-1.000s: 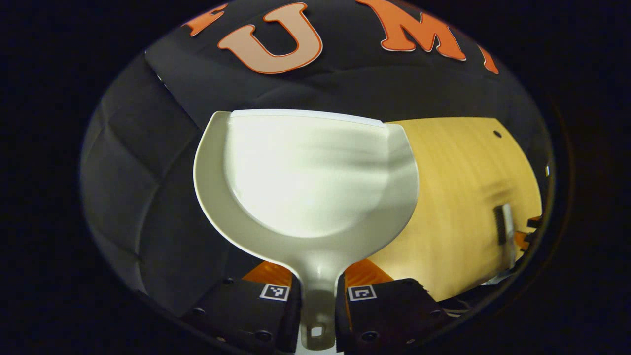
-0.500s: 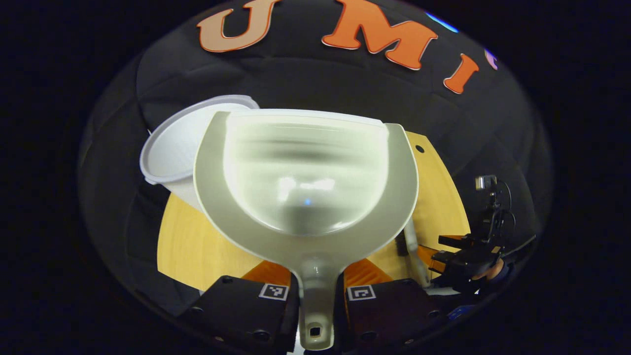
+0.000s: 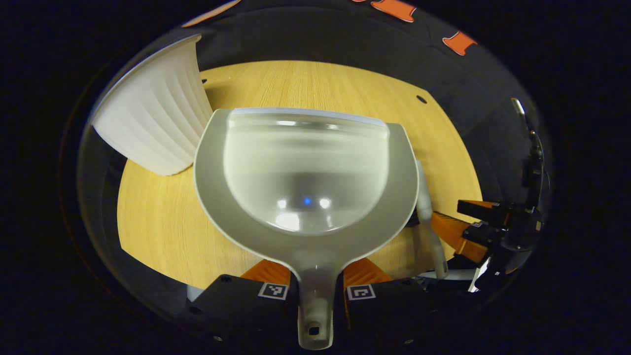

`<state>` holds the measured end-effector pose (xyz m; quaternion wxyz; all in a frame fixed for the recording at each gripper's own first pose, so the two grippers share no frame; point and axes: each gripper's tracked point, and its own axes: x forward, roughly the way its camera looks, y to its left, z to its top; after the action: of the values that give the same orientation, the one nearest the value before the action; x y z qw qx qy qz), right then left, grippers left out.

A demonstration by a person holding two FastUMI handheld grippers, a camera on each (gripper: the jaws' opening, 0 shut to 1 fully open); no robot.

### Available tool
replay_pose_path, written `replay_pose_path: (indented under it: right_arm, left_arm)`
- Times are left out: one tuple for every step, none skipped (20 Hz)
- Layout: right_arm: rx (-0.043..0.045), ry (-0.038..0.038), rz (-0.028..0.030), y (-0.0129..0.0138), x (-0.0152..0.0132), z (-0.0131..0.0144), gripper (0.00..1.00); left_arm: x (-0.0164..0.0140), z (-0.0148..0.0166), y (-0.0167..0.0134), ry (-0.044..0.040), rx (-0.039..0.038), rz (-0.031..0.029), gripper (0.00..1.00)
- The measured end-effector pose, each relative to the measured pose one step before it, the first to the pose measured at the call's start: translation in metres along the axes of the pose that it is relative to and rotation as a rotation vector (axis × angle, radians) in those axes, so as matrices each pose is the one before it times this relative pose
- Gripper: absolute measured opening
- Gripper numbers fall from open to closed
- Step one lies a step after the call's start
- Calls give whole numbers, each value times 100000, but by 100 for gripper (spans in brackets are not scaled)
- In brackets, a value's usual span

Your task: Pick up the small broom and dustpan from the desktop, sweep the trash into the dustpan with the broom, and then empty the trash into the garbage bin.

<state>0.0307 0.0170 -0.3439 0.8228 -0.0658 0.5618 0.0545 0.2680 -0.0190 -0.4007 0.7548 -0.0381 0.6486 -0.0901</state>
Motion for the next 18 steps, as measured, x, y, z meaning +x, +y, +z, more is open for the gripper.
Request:
replay_pose_path:
  right_arm:
    - [112,276,147,13,42,-124,95]
    - [-104,309,-199,17,114,-152,95]
    - [-189,177,-137,54,91,-116,95]
    - [92,385,166,70,144,-114,95]
    - [-74,223,-15,44,71,-68,95]
    - [-144,207,20,-49,-35,-51,95]
    - [-131,168,-355,18,-115,39,95]
    - [43,172,-13,25,-100,-47,95]
    - [95,268,-187,-14,69,-148,95]
    - [42,354,115,71,160,-194,95]
    - [167,292,52,32,2,-82,95]
    - [-56,95,-94,6,-24,22,95]
    - [-9,243,212,33,-18,7,95]
    - [-78,14,-195,-22,10,-111,95]
    - [-173,-49,302,34,31,77,95]
    - [-40,28,9,-30,29,-27,95]
    - [33,-200,104,9,10,70,95]
    - [132,41,87,66,26,-72,95]
  left_arm:
    - [846,-450,-223,2037,-1031,-276,29]
    - [630,-425,42,1532,-170,54,29]
    - [602,-297,114,1333,572,829,29]
    - [519,-242,478,1006,965,1035,29]
    - [463,-548,119,2227,-276,-76,29]
    - [383,-610,-129,1772,-1289,-880,29]
    - [257,-463,-204,1749,-1172,-889,29]
    - [411,-397,-60,1228,-967,138,29]
    - [351,-172,108,950,-174,597,29]
    - [461,-78,-107,409,-361,135,29]
    - [119,-45,-62,-427,-48,55,29]
    - [-168,-32,-90,-799,194,-120,29]
    - [-84,-59,23,492,202,53,29]
    - [131,-25,115,163,244,264,30]
    - [377,-63,231,616,134,351,30]
    - [-155,144,52,-267,452,117,30]
    - [216,37,36,57,311,56,32]
    - [-248,-193,-48,635,204,287,34]
